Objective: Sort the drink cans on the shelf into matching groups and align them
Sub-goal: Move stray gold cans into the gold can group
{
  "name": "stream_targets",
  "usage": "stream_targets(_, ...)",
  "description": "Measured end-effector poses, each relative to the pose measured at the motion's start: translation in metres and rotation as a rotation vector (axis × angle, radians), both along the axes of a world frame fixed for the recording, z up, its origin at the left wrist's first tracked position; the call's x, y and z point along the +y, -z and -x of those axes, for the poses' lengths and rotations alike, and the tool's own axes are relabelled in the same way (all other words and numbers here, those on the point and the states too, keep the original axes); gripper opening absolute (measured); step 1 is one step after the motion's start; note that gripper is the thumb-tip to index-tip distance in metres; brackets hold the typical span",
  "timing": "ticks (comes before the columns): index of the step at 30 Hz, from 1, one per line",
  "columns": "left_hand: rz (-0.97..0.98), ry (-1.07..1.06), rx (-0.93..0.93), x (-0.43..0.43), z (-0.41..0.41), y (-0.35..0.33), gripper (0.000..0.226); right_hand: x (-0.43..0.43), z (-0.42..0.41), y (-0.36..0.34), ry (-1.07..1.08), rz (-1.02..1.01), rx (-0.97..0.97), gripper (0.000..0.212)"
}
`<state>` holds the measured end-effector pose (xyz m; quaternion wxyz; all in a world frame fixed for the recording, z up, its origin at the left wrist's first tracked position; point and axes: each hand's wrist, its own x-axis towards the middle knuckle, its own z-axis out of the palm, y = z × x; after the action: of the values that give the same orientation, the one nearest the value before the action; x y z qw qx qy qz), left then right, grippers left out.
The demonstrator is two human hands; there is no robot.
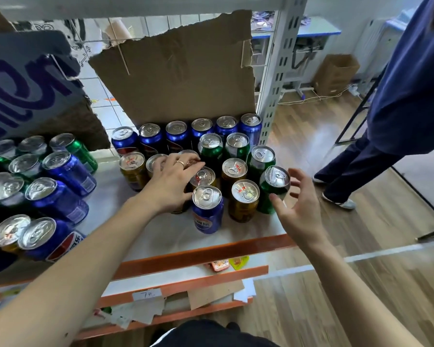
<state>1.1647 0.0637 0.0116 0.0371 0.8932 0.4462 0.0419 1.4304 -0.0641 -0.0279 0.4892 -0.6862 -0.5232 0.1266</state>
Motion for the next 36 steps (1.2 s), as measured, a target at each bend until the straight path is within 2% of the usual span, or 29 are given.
stream_targets(7, -0.006, 0.05, 0.109, 0.006, -0.004, -0.002, 0.082, 0.001, 0.003, 0.001, -0.004, 0.033, 0.049, 0.068)
stream_targets(11, 0.044, 0.04, 0.015, 0.009, -0.004, -0.002, 0.072, 0.003, 0.003, 0.001, -0.014, 0.091, 0.082, 0.071)
stream_targets(14, 0.018, 0.076, -0.051, 0.012, -0.001, -0.001, 0.066, 0.004, 0.005, 0.001, -0.059, 0.139, 0.142, 0.058)
stream_targets(17, -0.019, 0.133, -0.154, 0.018, 0.001, -0.01, 0.066, 0.006, 0.008, 0.0, -0.057, 0.166, 0.188, 0.055)
stream_targets(20, 0.078, 0.119, -0.316, 0.021, 0.001, -0.039, 0.077, 0.007, 0.008, -0.001, -0.062, 0.172, 0.218, 0.055)
stream_targets(23, 0.224, 0.082, -0.56, 0.018, 0.005, -0.077, 0.071, 0.007, 0.006, -0.003, -0.084, 0.172, 0.227, 0.056)
stream_targets(28, 0.492, -0.038, -1.166, 0.005, 0.021, -0.113, 0.064, 0.006, 0.005, -0.003, -0.104, 0.183, 0.223, 0.057)
stream_targets(32, 0.854, -0.15, -1.654, -0.011, 0.02, -0.11, 0.084, 0.005, 0.005, -0.003, -0.104, 0.175, 0.211, 0.06)
stream_targets(36, 1.078, -0.379, -1.836, -0.038, 0.012, -0.098, 0.07, 0.006, 0.003, -0.005, -0.142, 0.148, 0.27, 0.053)
